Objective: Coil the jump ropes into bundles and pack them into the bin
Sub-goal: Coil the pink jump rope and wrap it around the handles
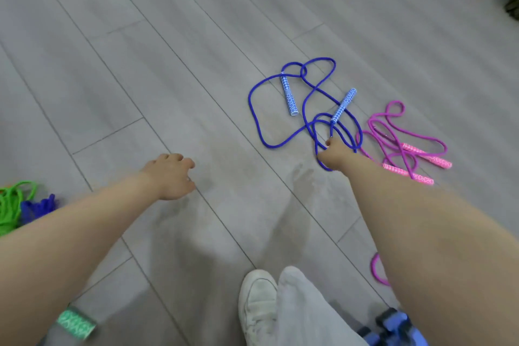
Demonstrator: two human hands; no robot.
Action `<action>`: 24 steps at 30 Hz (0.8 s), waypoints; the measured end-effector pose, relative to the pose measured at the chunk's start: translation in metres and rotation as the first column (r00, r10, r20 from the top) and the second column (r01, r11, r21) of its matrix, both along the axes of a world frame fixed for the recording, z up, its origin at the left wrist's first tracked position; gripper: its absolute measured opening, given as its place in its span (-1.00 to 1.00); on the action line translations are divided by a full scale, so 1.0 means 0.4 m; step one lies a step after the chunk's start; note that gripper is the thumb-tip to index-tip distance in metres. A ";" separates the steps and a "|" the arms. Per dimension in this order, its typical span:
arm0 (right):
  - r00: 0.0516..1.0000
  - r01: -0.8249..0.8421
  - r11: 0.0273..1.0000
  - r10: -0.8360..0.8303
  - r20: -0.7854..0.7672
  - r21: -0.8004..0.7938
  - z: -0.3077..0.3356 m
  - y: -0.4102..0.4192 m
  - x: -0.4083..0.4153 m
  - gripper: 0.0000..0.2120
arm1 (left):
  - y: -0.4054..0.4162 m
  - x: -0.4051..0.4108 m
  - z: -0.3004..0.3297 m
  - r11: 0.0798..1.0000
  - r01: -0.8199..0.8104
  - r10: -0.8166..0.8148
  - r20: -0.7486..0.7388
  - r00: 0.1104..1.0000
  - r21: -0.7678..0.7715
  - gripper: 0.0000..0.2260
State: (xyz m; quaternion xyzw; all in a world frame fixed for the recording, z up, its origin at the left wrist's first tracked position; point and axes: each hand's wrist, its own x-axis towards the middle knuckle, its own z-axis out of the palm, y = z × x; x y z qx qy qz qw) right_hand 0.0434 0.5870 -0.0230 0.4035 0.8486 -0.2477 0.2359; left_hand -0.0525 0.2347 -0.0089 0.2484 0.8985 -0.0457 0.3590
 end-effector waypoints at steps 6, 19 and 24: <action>0.993 -0.009 0.998 0.001 0.119 0.064 -0.102 0.138 0.121 -0.31 | 0.105 0.095 -0.096 0.971 0.071 -0.082 0.038 0.996 0.230 -0.51; 0.849 -0.502 0.840 0.524 -0.069 0.205 -0.248 0.129 0.174 -0.65 | 0.138 0.166 -0.232 0.967 -0.016 -0.024 0.149 0.989 0.255 -0.58; 0.995 0.048 0.959 -0.020 -0.102 0.278 -0.236 0.246 0.209 -0.39 | 0.137 0.194 -0.238 0.958 -0.016 -0.029 0.152 0.988 0.287 -0.61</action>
